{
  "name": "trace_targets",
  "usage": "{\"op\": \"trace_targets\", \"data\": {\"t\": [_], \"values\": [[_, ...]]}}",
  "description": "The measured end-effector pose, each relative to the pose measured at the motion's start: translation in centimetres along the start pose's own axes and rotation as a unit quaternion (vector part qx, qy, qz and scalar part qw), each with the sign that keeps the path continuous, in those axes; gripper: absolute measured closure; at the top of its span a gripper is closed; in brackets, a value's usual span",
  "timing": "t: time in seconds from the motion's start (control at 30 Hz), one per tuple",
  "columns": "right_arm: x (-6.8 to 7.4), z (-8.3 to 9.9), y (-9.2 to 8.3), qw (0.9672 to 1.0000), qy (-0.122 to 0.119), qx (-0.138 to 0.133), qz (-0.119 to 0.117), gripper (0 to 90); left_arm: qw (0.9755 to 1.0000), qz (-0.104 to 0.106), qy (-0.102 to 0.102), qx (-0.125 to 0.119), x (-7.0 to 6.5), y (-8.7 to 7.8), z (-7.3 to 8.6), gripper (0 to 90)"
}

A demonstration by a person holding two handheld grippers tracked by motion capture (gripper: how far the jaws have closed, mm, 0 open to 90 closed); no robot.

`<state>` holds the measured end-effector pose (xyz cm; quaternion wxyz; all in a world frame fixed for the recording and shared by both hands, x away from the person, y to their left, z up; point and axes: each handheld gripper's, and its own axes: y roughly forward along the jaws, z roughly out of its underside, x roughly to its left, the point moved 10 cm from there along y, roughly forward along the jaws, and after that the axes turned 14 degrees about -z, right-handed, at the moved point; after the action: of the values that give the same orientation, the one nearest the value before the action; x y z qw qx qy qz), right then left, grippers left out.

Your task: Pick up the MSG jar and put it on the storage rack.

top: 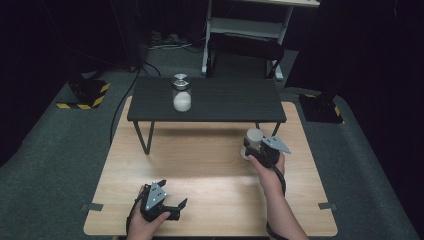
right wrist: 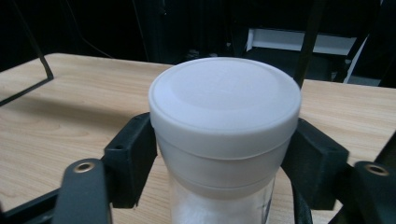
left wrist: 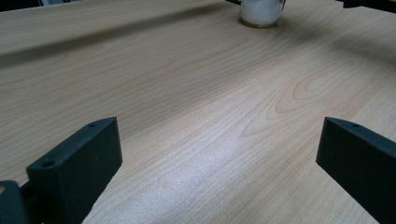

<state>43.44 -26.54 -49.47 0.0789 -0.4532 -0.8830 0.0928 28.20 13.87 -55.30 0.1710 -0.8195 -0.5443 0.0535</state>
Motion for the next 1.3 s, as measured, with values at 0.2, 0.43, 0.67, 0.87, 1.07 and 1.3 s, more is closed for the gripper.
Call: {"op": "trace_targets", "data": {"t": [0.2, 0.43, 0.67, 0.87, 1.07, 1.3], "values": [[-0.1, -0.2, 0.0, 1.0000, -0.004, 0.005, -0.002, 34.3, 0.9999, -0.007, 0.007, 0.011, -0.2, 0.1, -0.2, 0.6], [-0.1, -0.4, -0.3, 0.9999, -0.003, 0.010, -0.006, 34.4, 0.9999, -0.008, 0.006, 0.012, -0.2, 0.1, -0.2, 0.6], [0.5, -0.8, -1.5, 0.9997, -0.014, -0.003, -0.019, 34.4, 0.9998, -0.009, 0.009, 0.014, -0.3, 0.1, -0.2, 0.6], [1.5, -1.0, -3.0, 0.9989, -0.031, -0.008, -0.034, 34.4, 0.9998, -0.010, 0.010, 0.014, -0.4, 0.1, -0.2, 0.6], [2.5, -0.9, -4.5, 0.9982, -0.036, -0.011, -0.048, 34.4, 0.9997, -0.010, 0.010, 0.019, -0.3, 0.2, -0.3, 0.6], [3.5, -1.1, -6.4, 0.9969, -0.040, -0.023, -0.063, 34.4, 0.9997, -0.009, 0.014, 0.019, -0.4, 0.2, -0.3, 0.6]]}}
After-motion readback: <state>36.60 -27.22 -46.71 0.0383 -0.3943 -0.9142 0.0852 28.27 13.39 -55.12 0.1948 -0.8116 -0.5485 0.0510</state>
